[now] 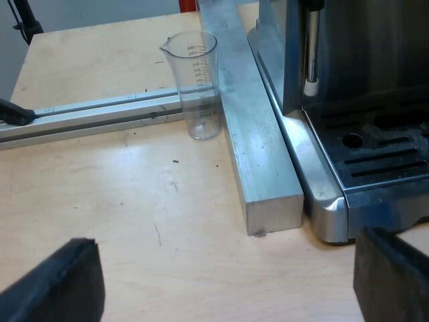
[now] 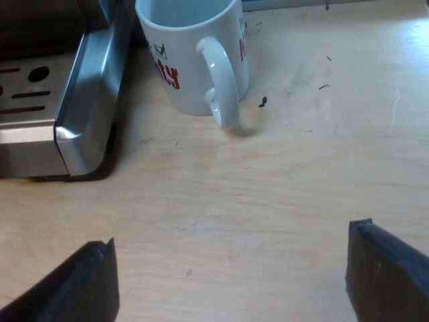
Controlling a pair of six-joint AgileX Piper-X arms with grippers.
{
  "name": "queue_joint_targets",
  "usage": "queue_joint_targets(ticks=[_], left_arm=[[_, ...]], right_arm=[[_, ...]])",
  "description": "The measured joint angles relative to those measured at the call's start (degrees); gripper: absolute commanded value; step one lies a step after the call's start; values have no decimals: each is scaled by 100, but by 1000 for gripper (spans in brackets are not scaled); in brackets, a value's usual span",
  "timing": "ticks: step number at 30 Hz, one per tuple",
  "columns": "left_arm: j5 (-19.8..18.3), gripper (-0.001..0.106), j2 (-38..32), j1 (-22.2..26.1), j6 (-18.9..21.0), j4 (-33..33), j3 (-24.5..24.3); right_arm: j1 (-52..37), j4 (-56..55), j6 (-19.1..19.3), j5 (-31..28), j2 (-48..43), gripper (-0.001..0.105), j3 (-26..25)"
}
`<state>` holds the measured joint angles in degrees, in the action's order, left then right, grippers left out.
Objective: Put the handle in the coffee machine
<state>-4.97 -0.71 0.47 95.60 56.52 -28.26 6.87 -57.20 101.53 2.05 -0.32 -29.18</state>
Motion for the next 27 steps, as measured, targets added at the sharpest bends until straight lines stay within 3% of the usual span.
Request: queue_joint_targets(ticks=[5, 10, 14, 22, 27], left_arm=[[0, 77, 0, 0, 0, 0, 0], [-52, 77, 0, 0, 192, 34, -90], [-356, 77, 0, -174, 367, 70, -336], [-530, 77, 406, -923, 427, 152, -807], [-637, 77, 695, -1453, 427, 164, -1053]], right_arm=[[0, 0, -351, -11, 0, 71, 0], [0, -177, -353, -9, 0, 71, -130], [0, -461, -307, -9, 193, 71, -552], [0, -899, 238, 360, 1081, 71, -1265], [0, -1000, 348, 576, 1539, 71, -1563]])
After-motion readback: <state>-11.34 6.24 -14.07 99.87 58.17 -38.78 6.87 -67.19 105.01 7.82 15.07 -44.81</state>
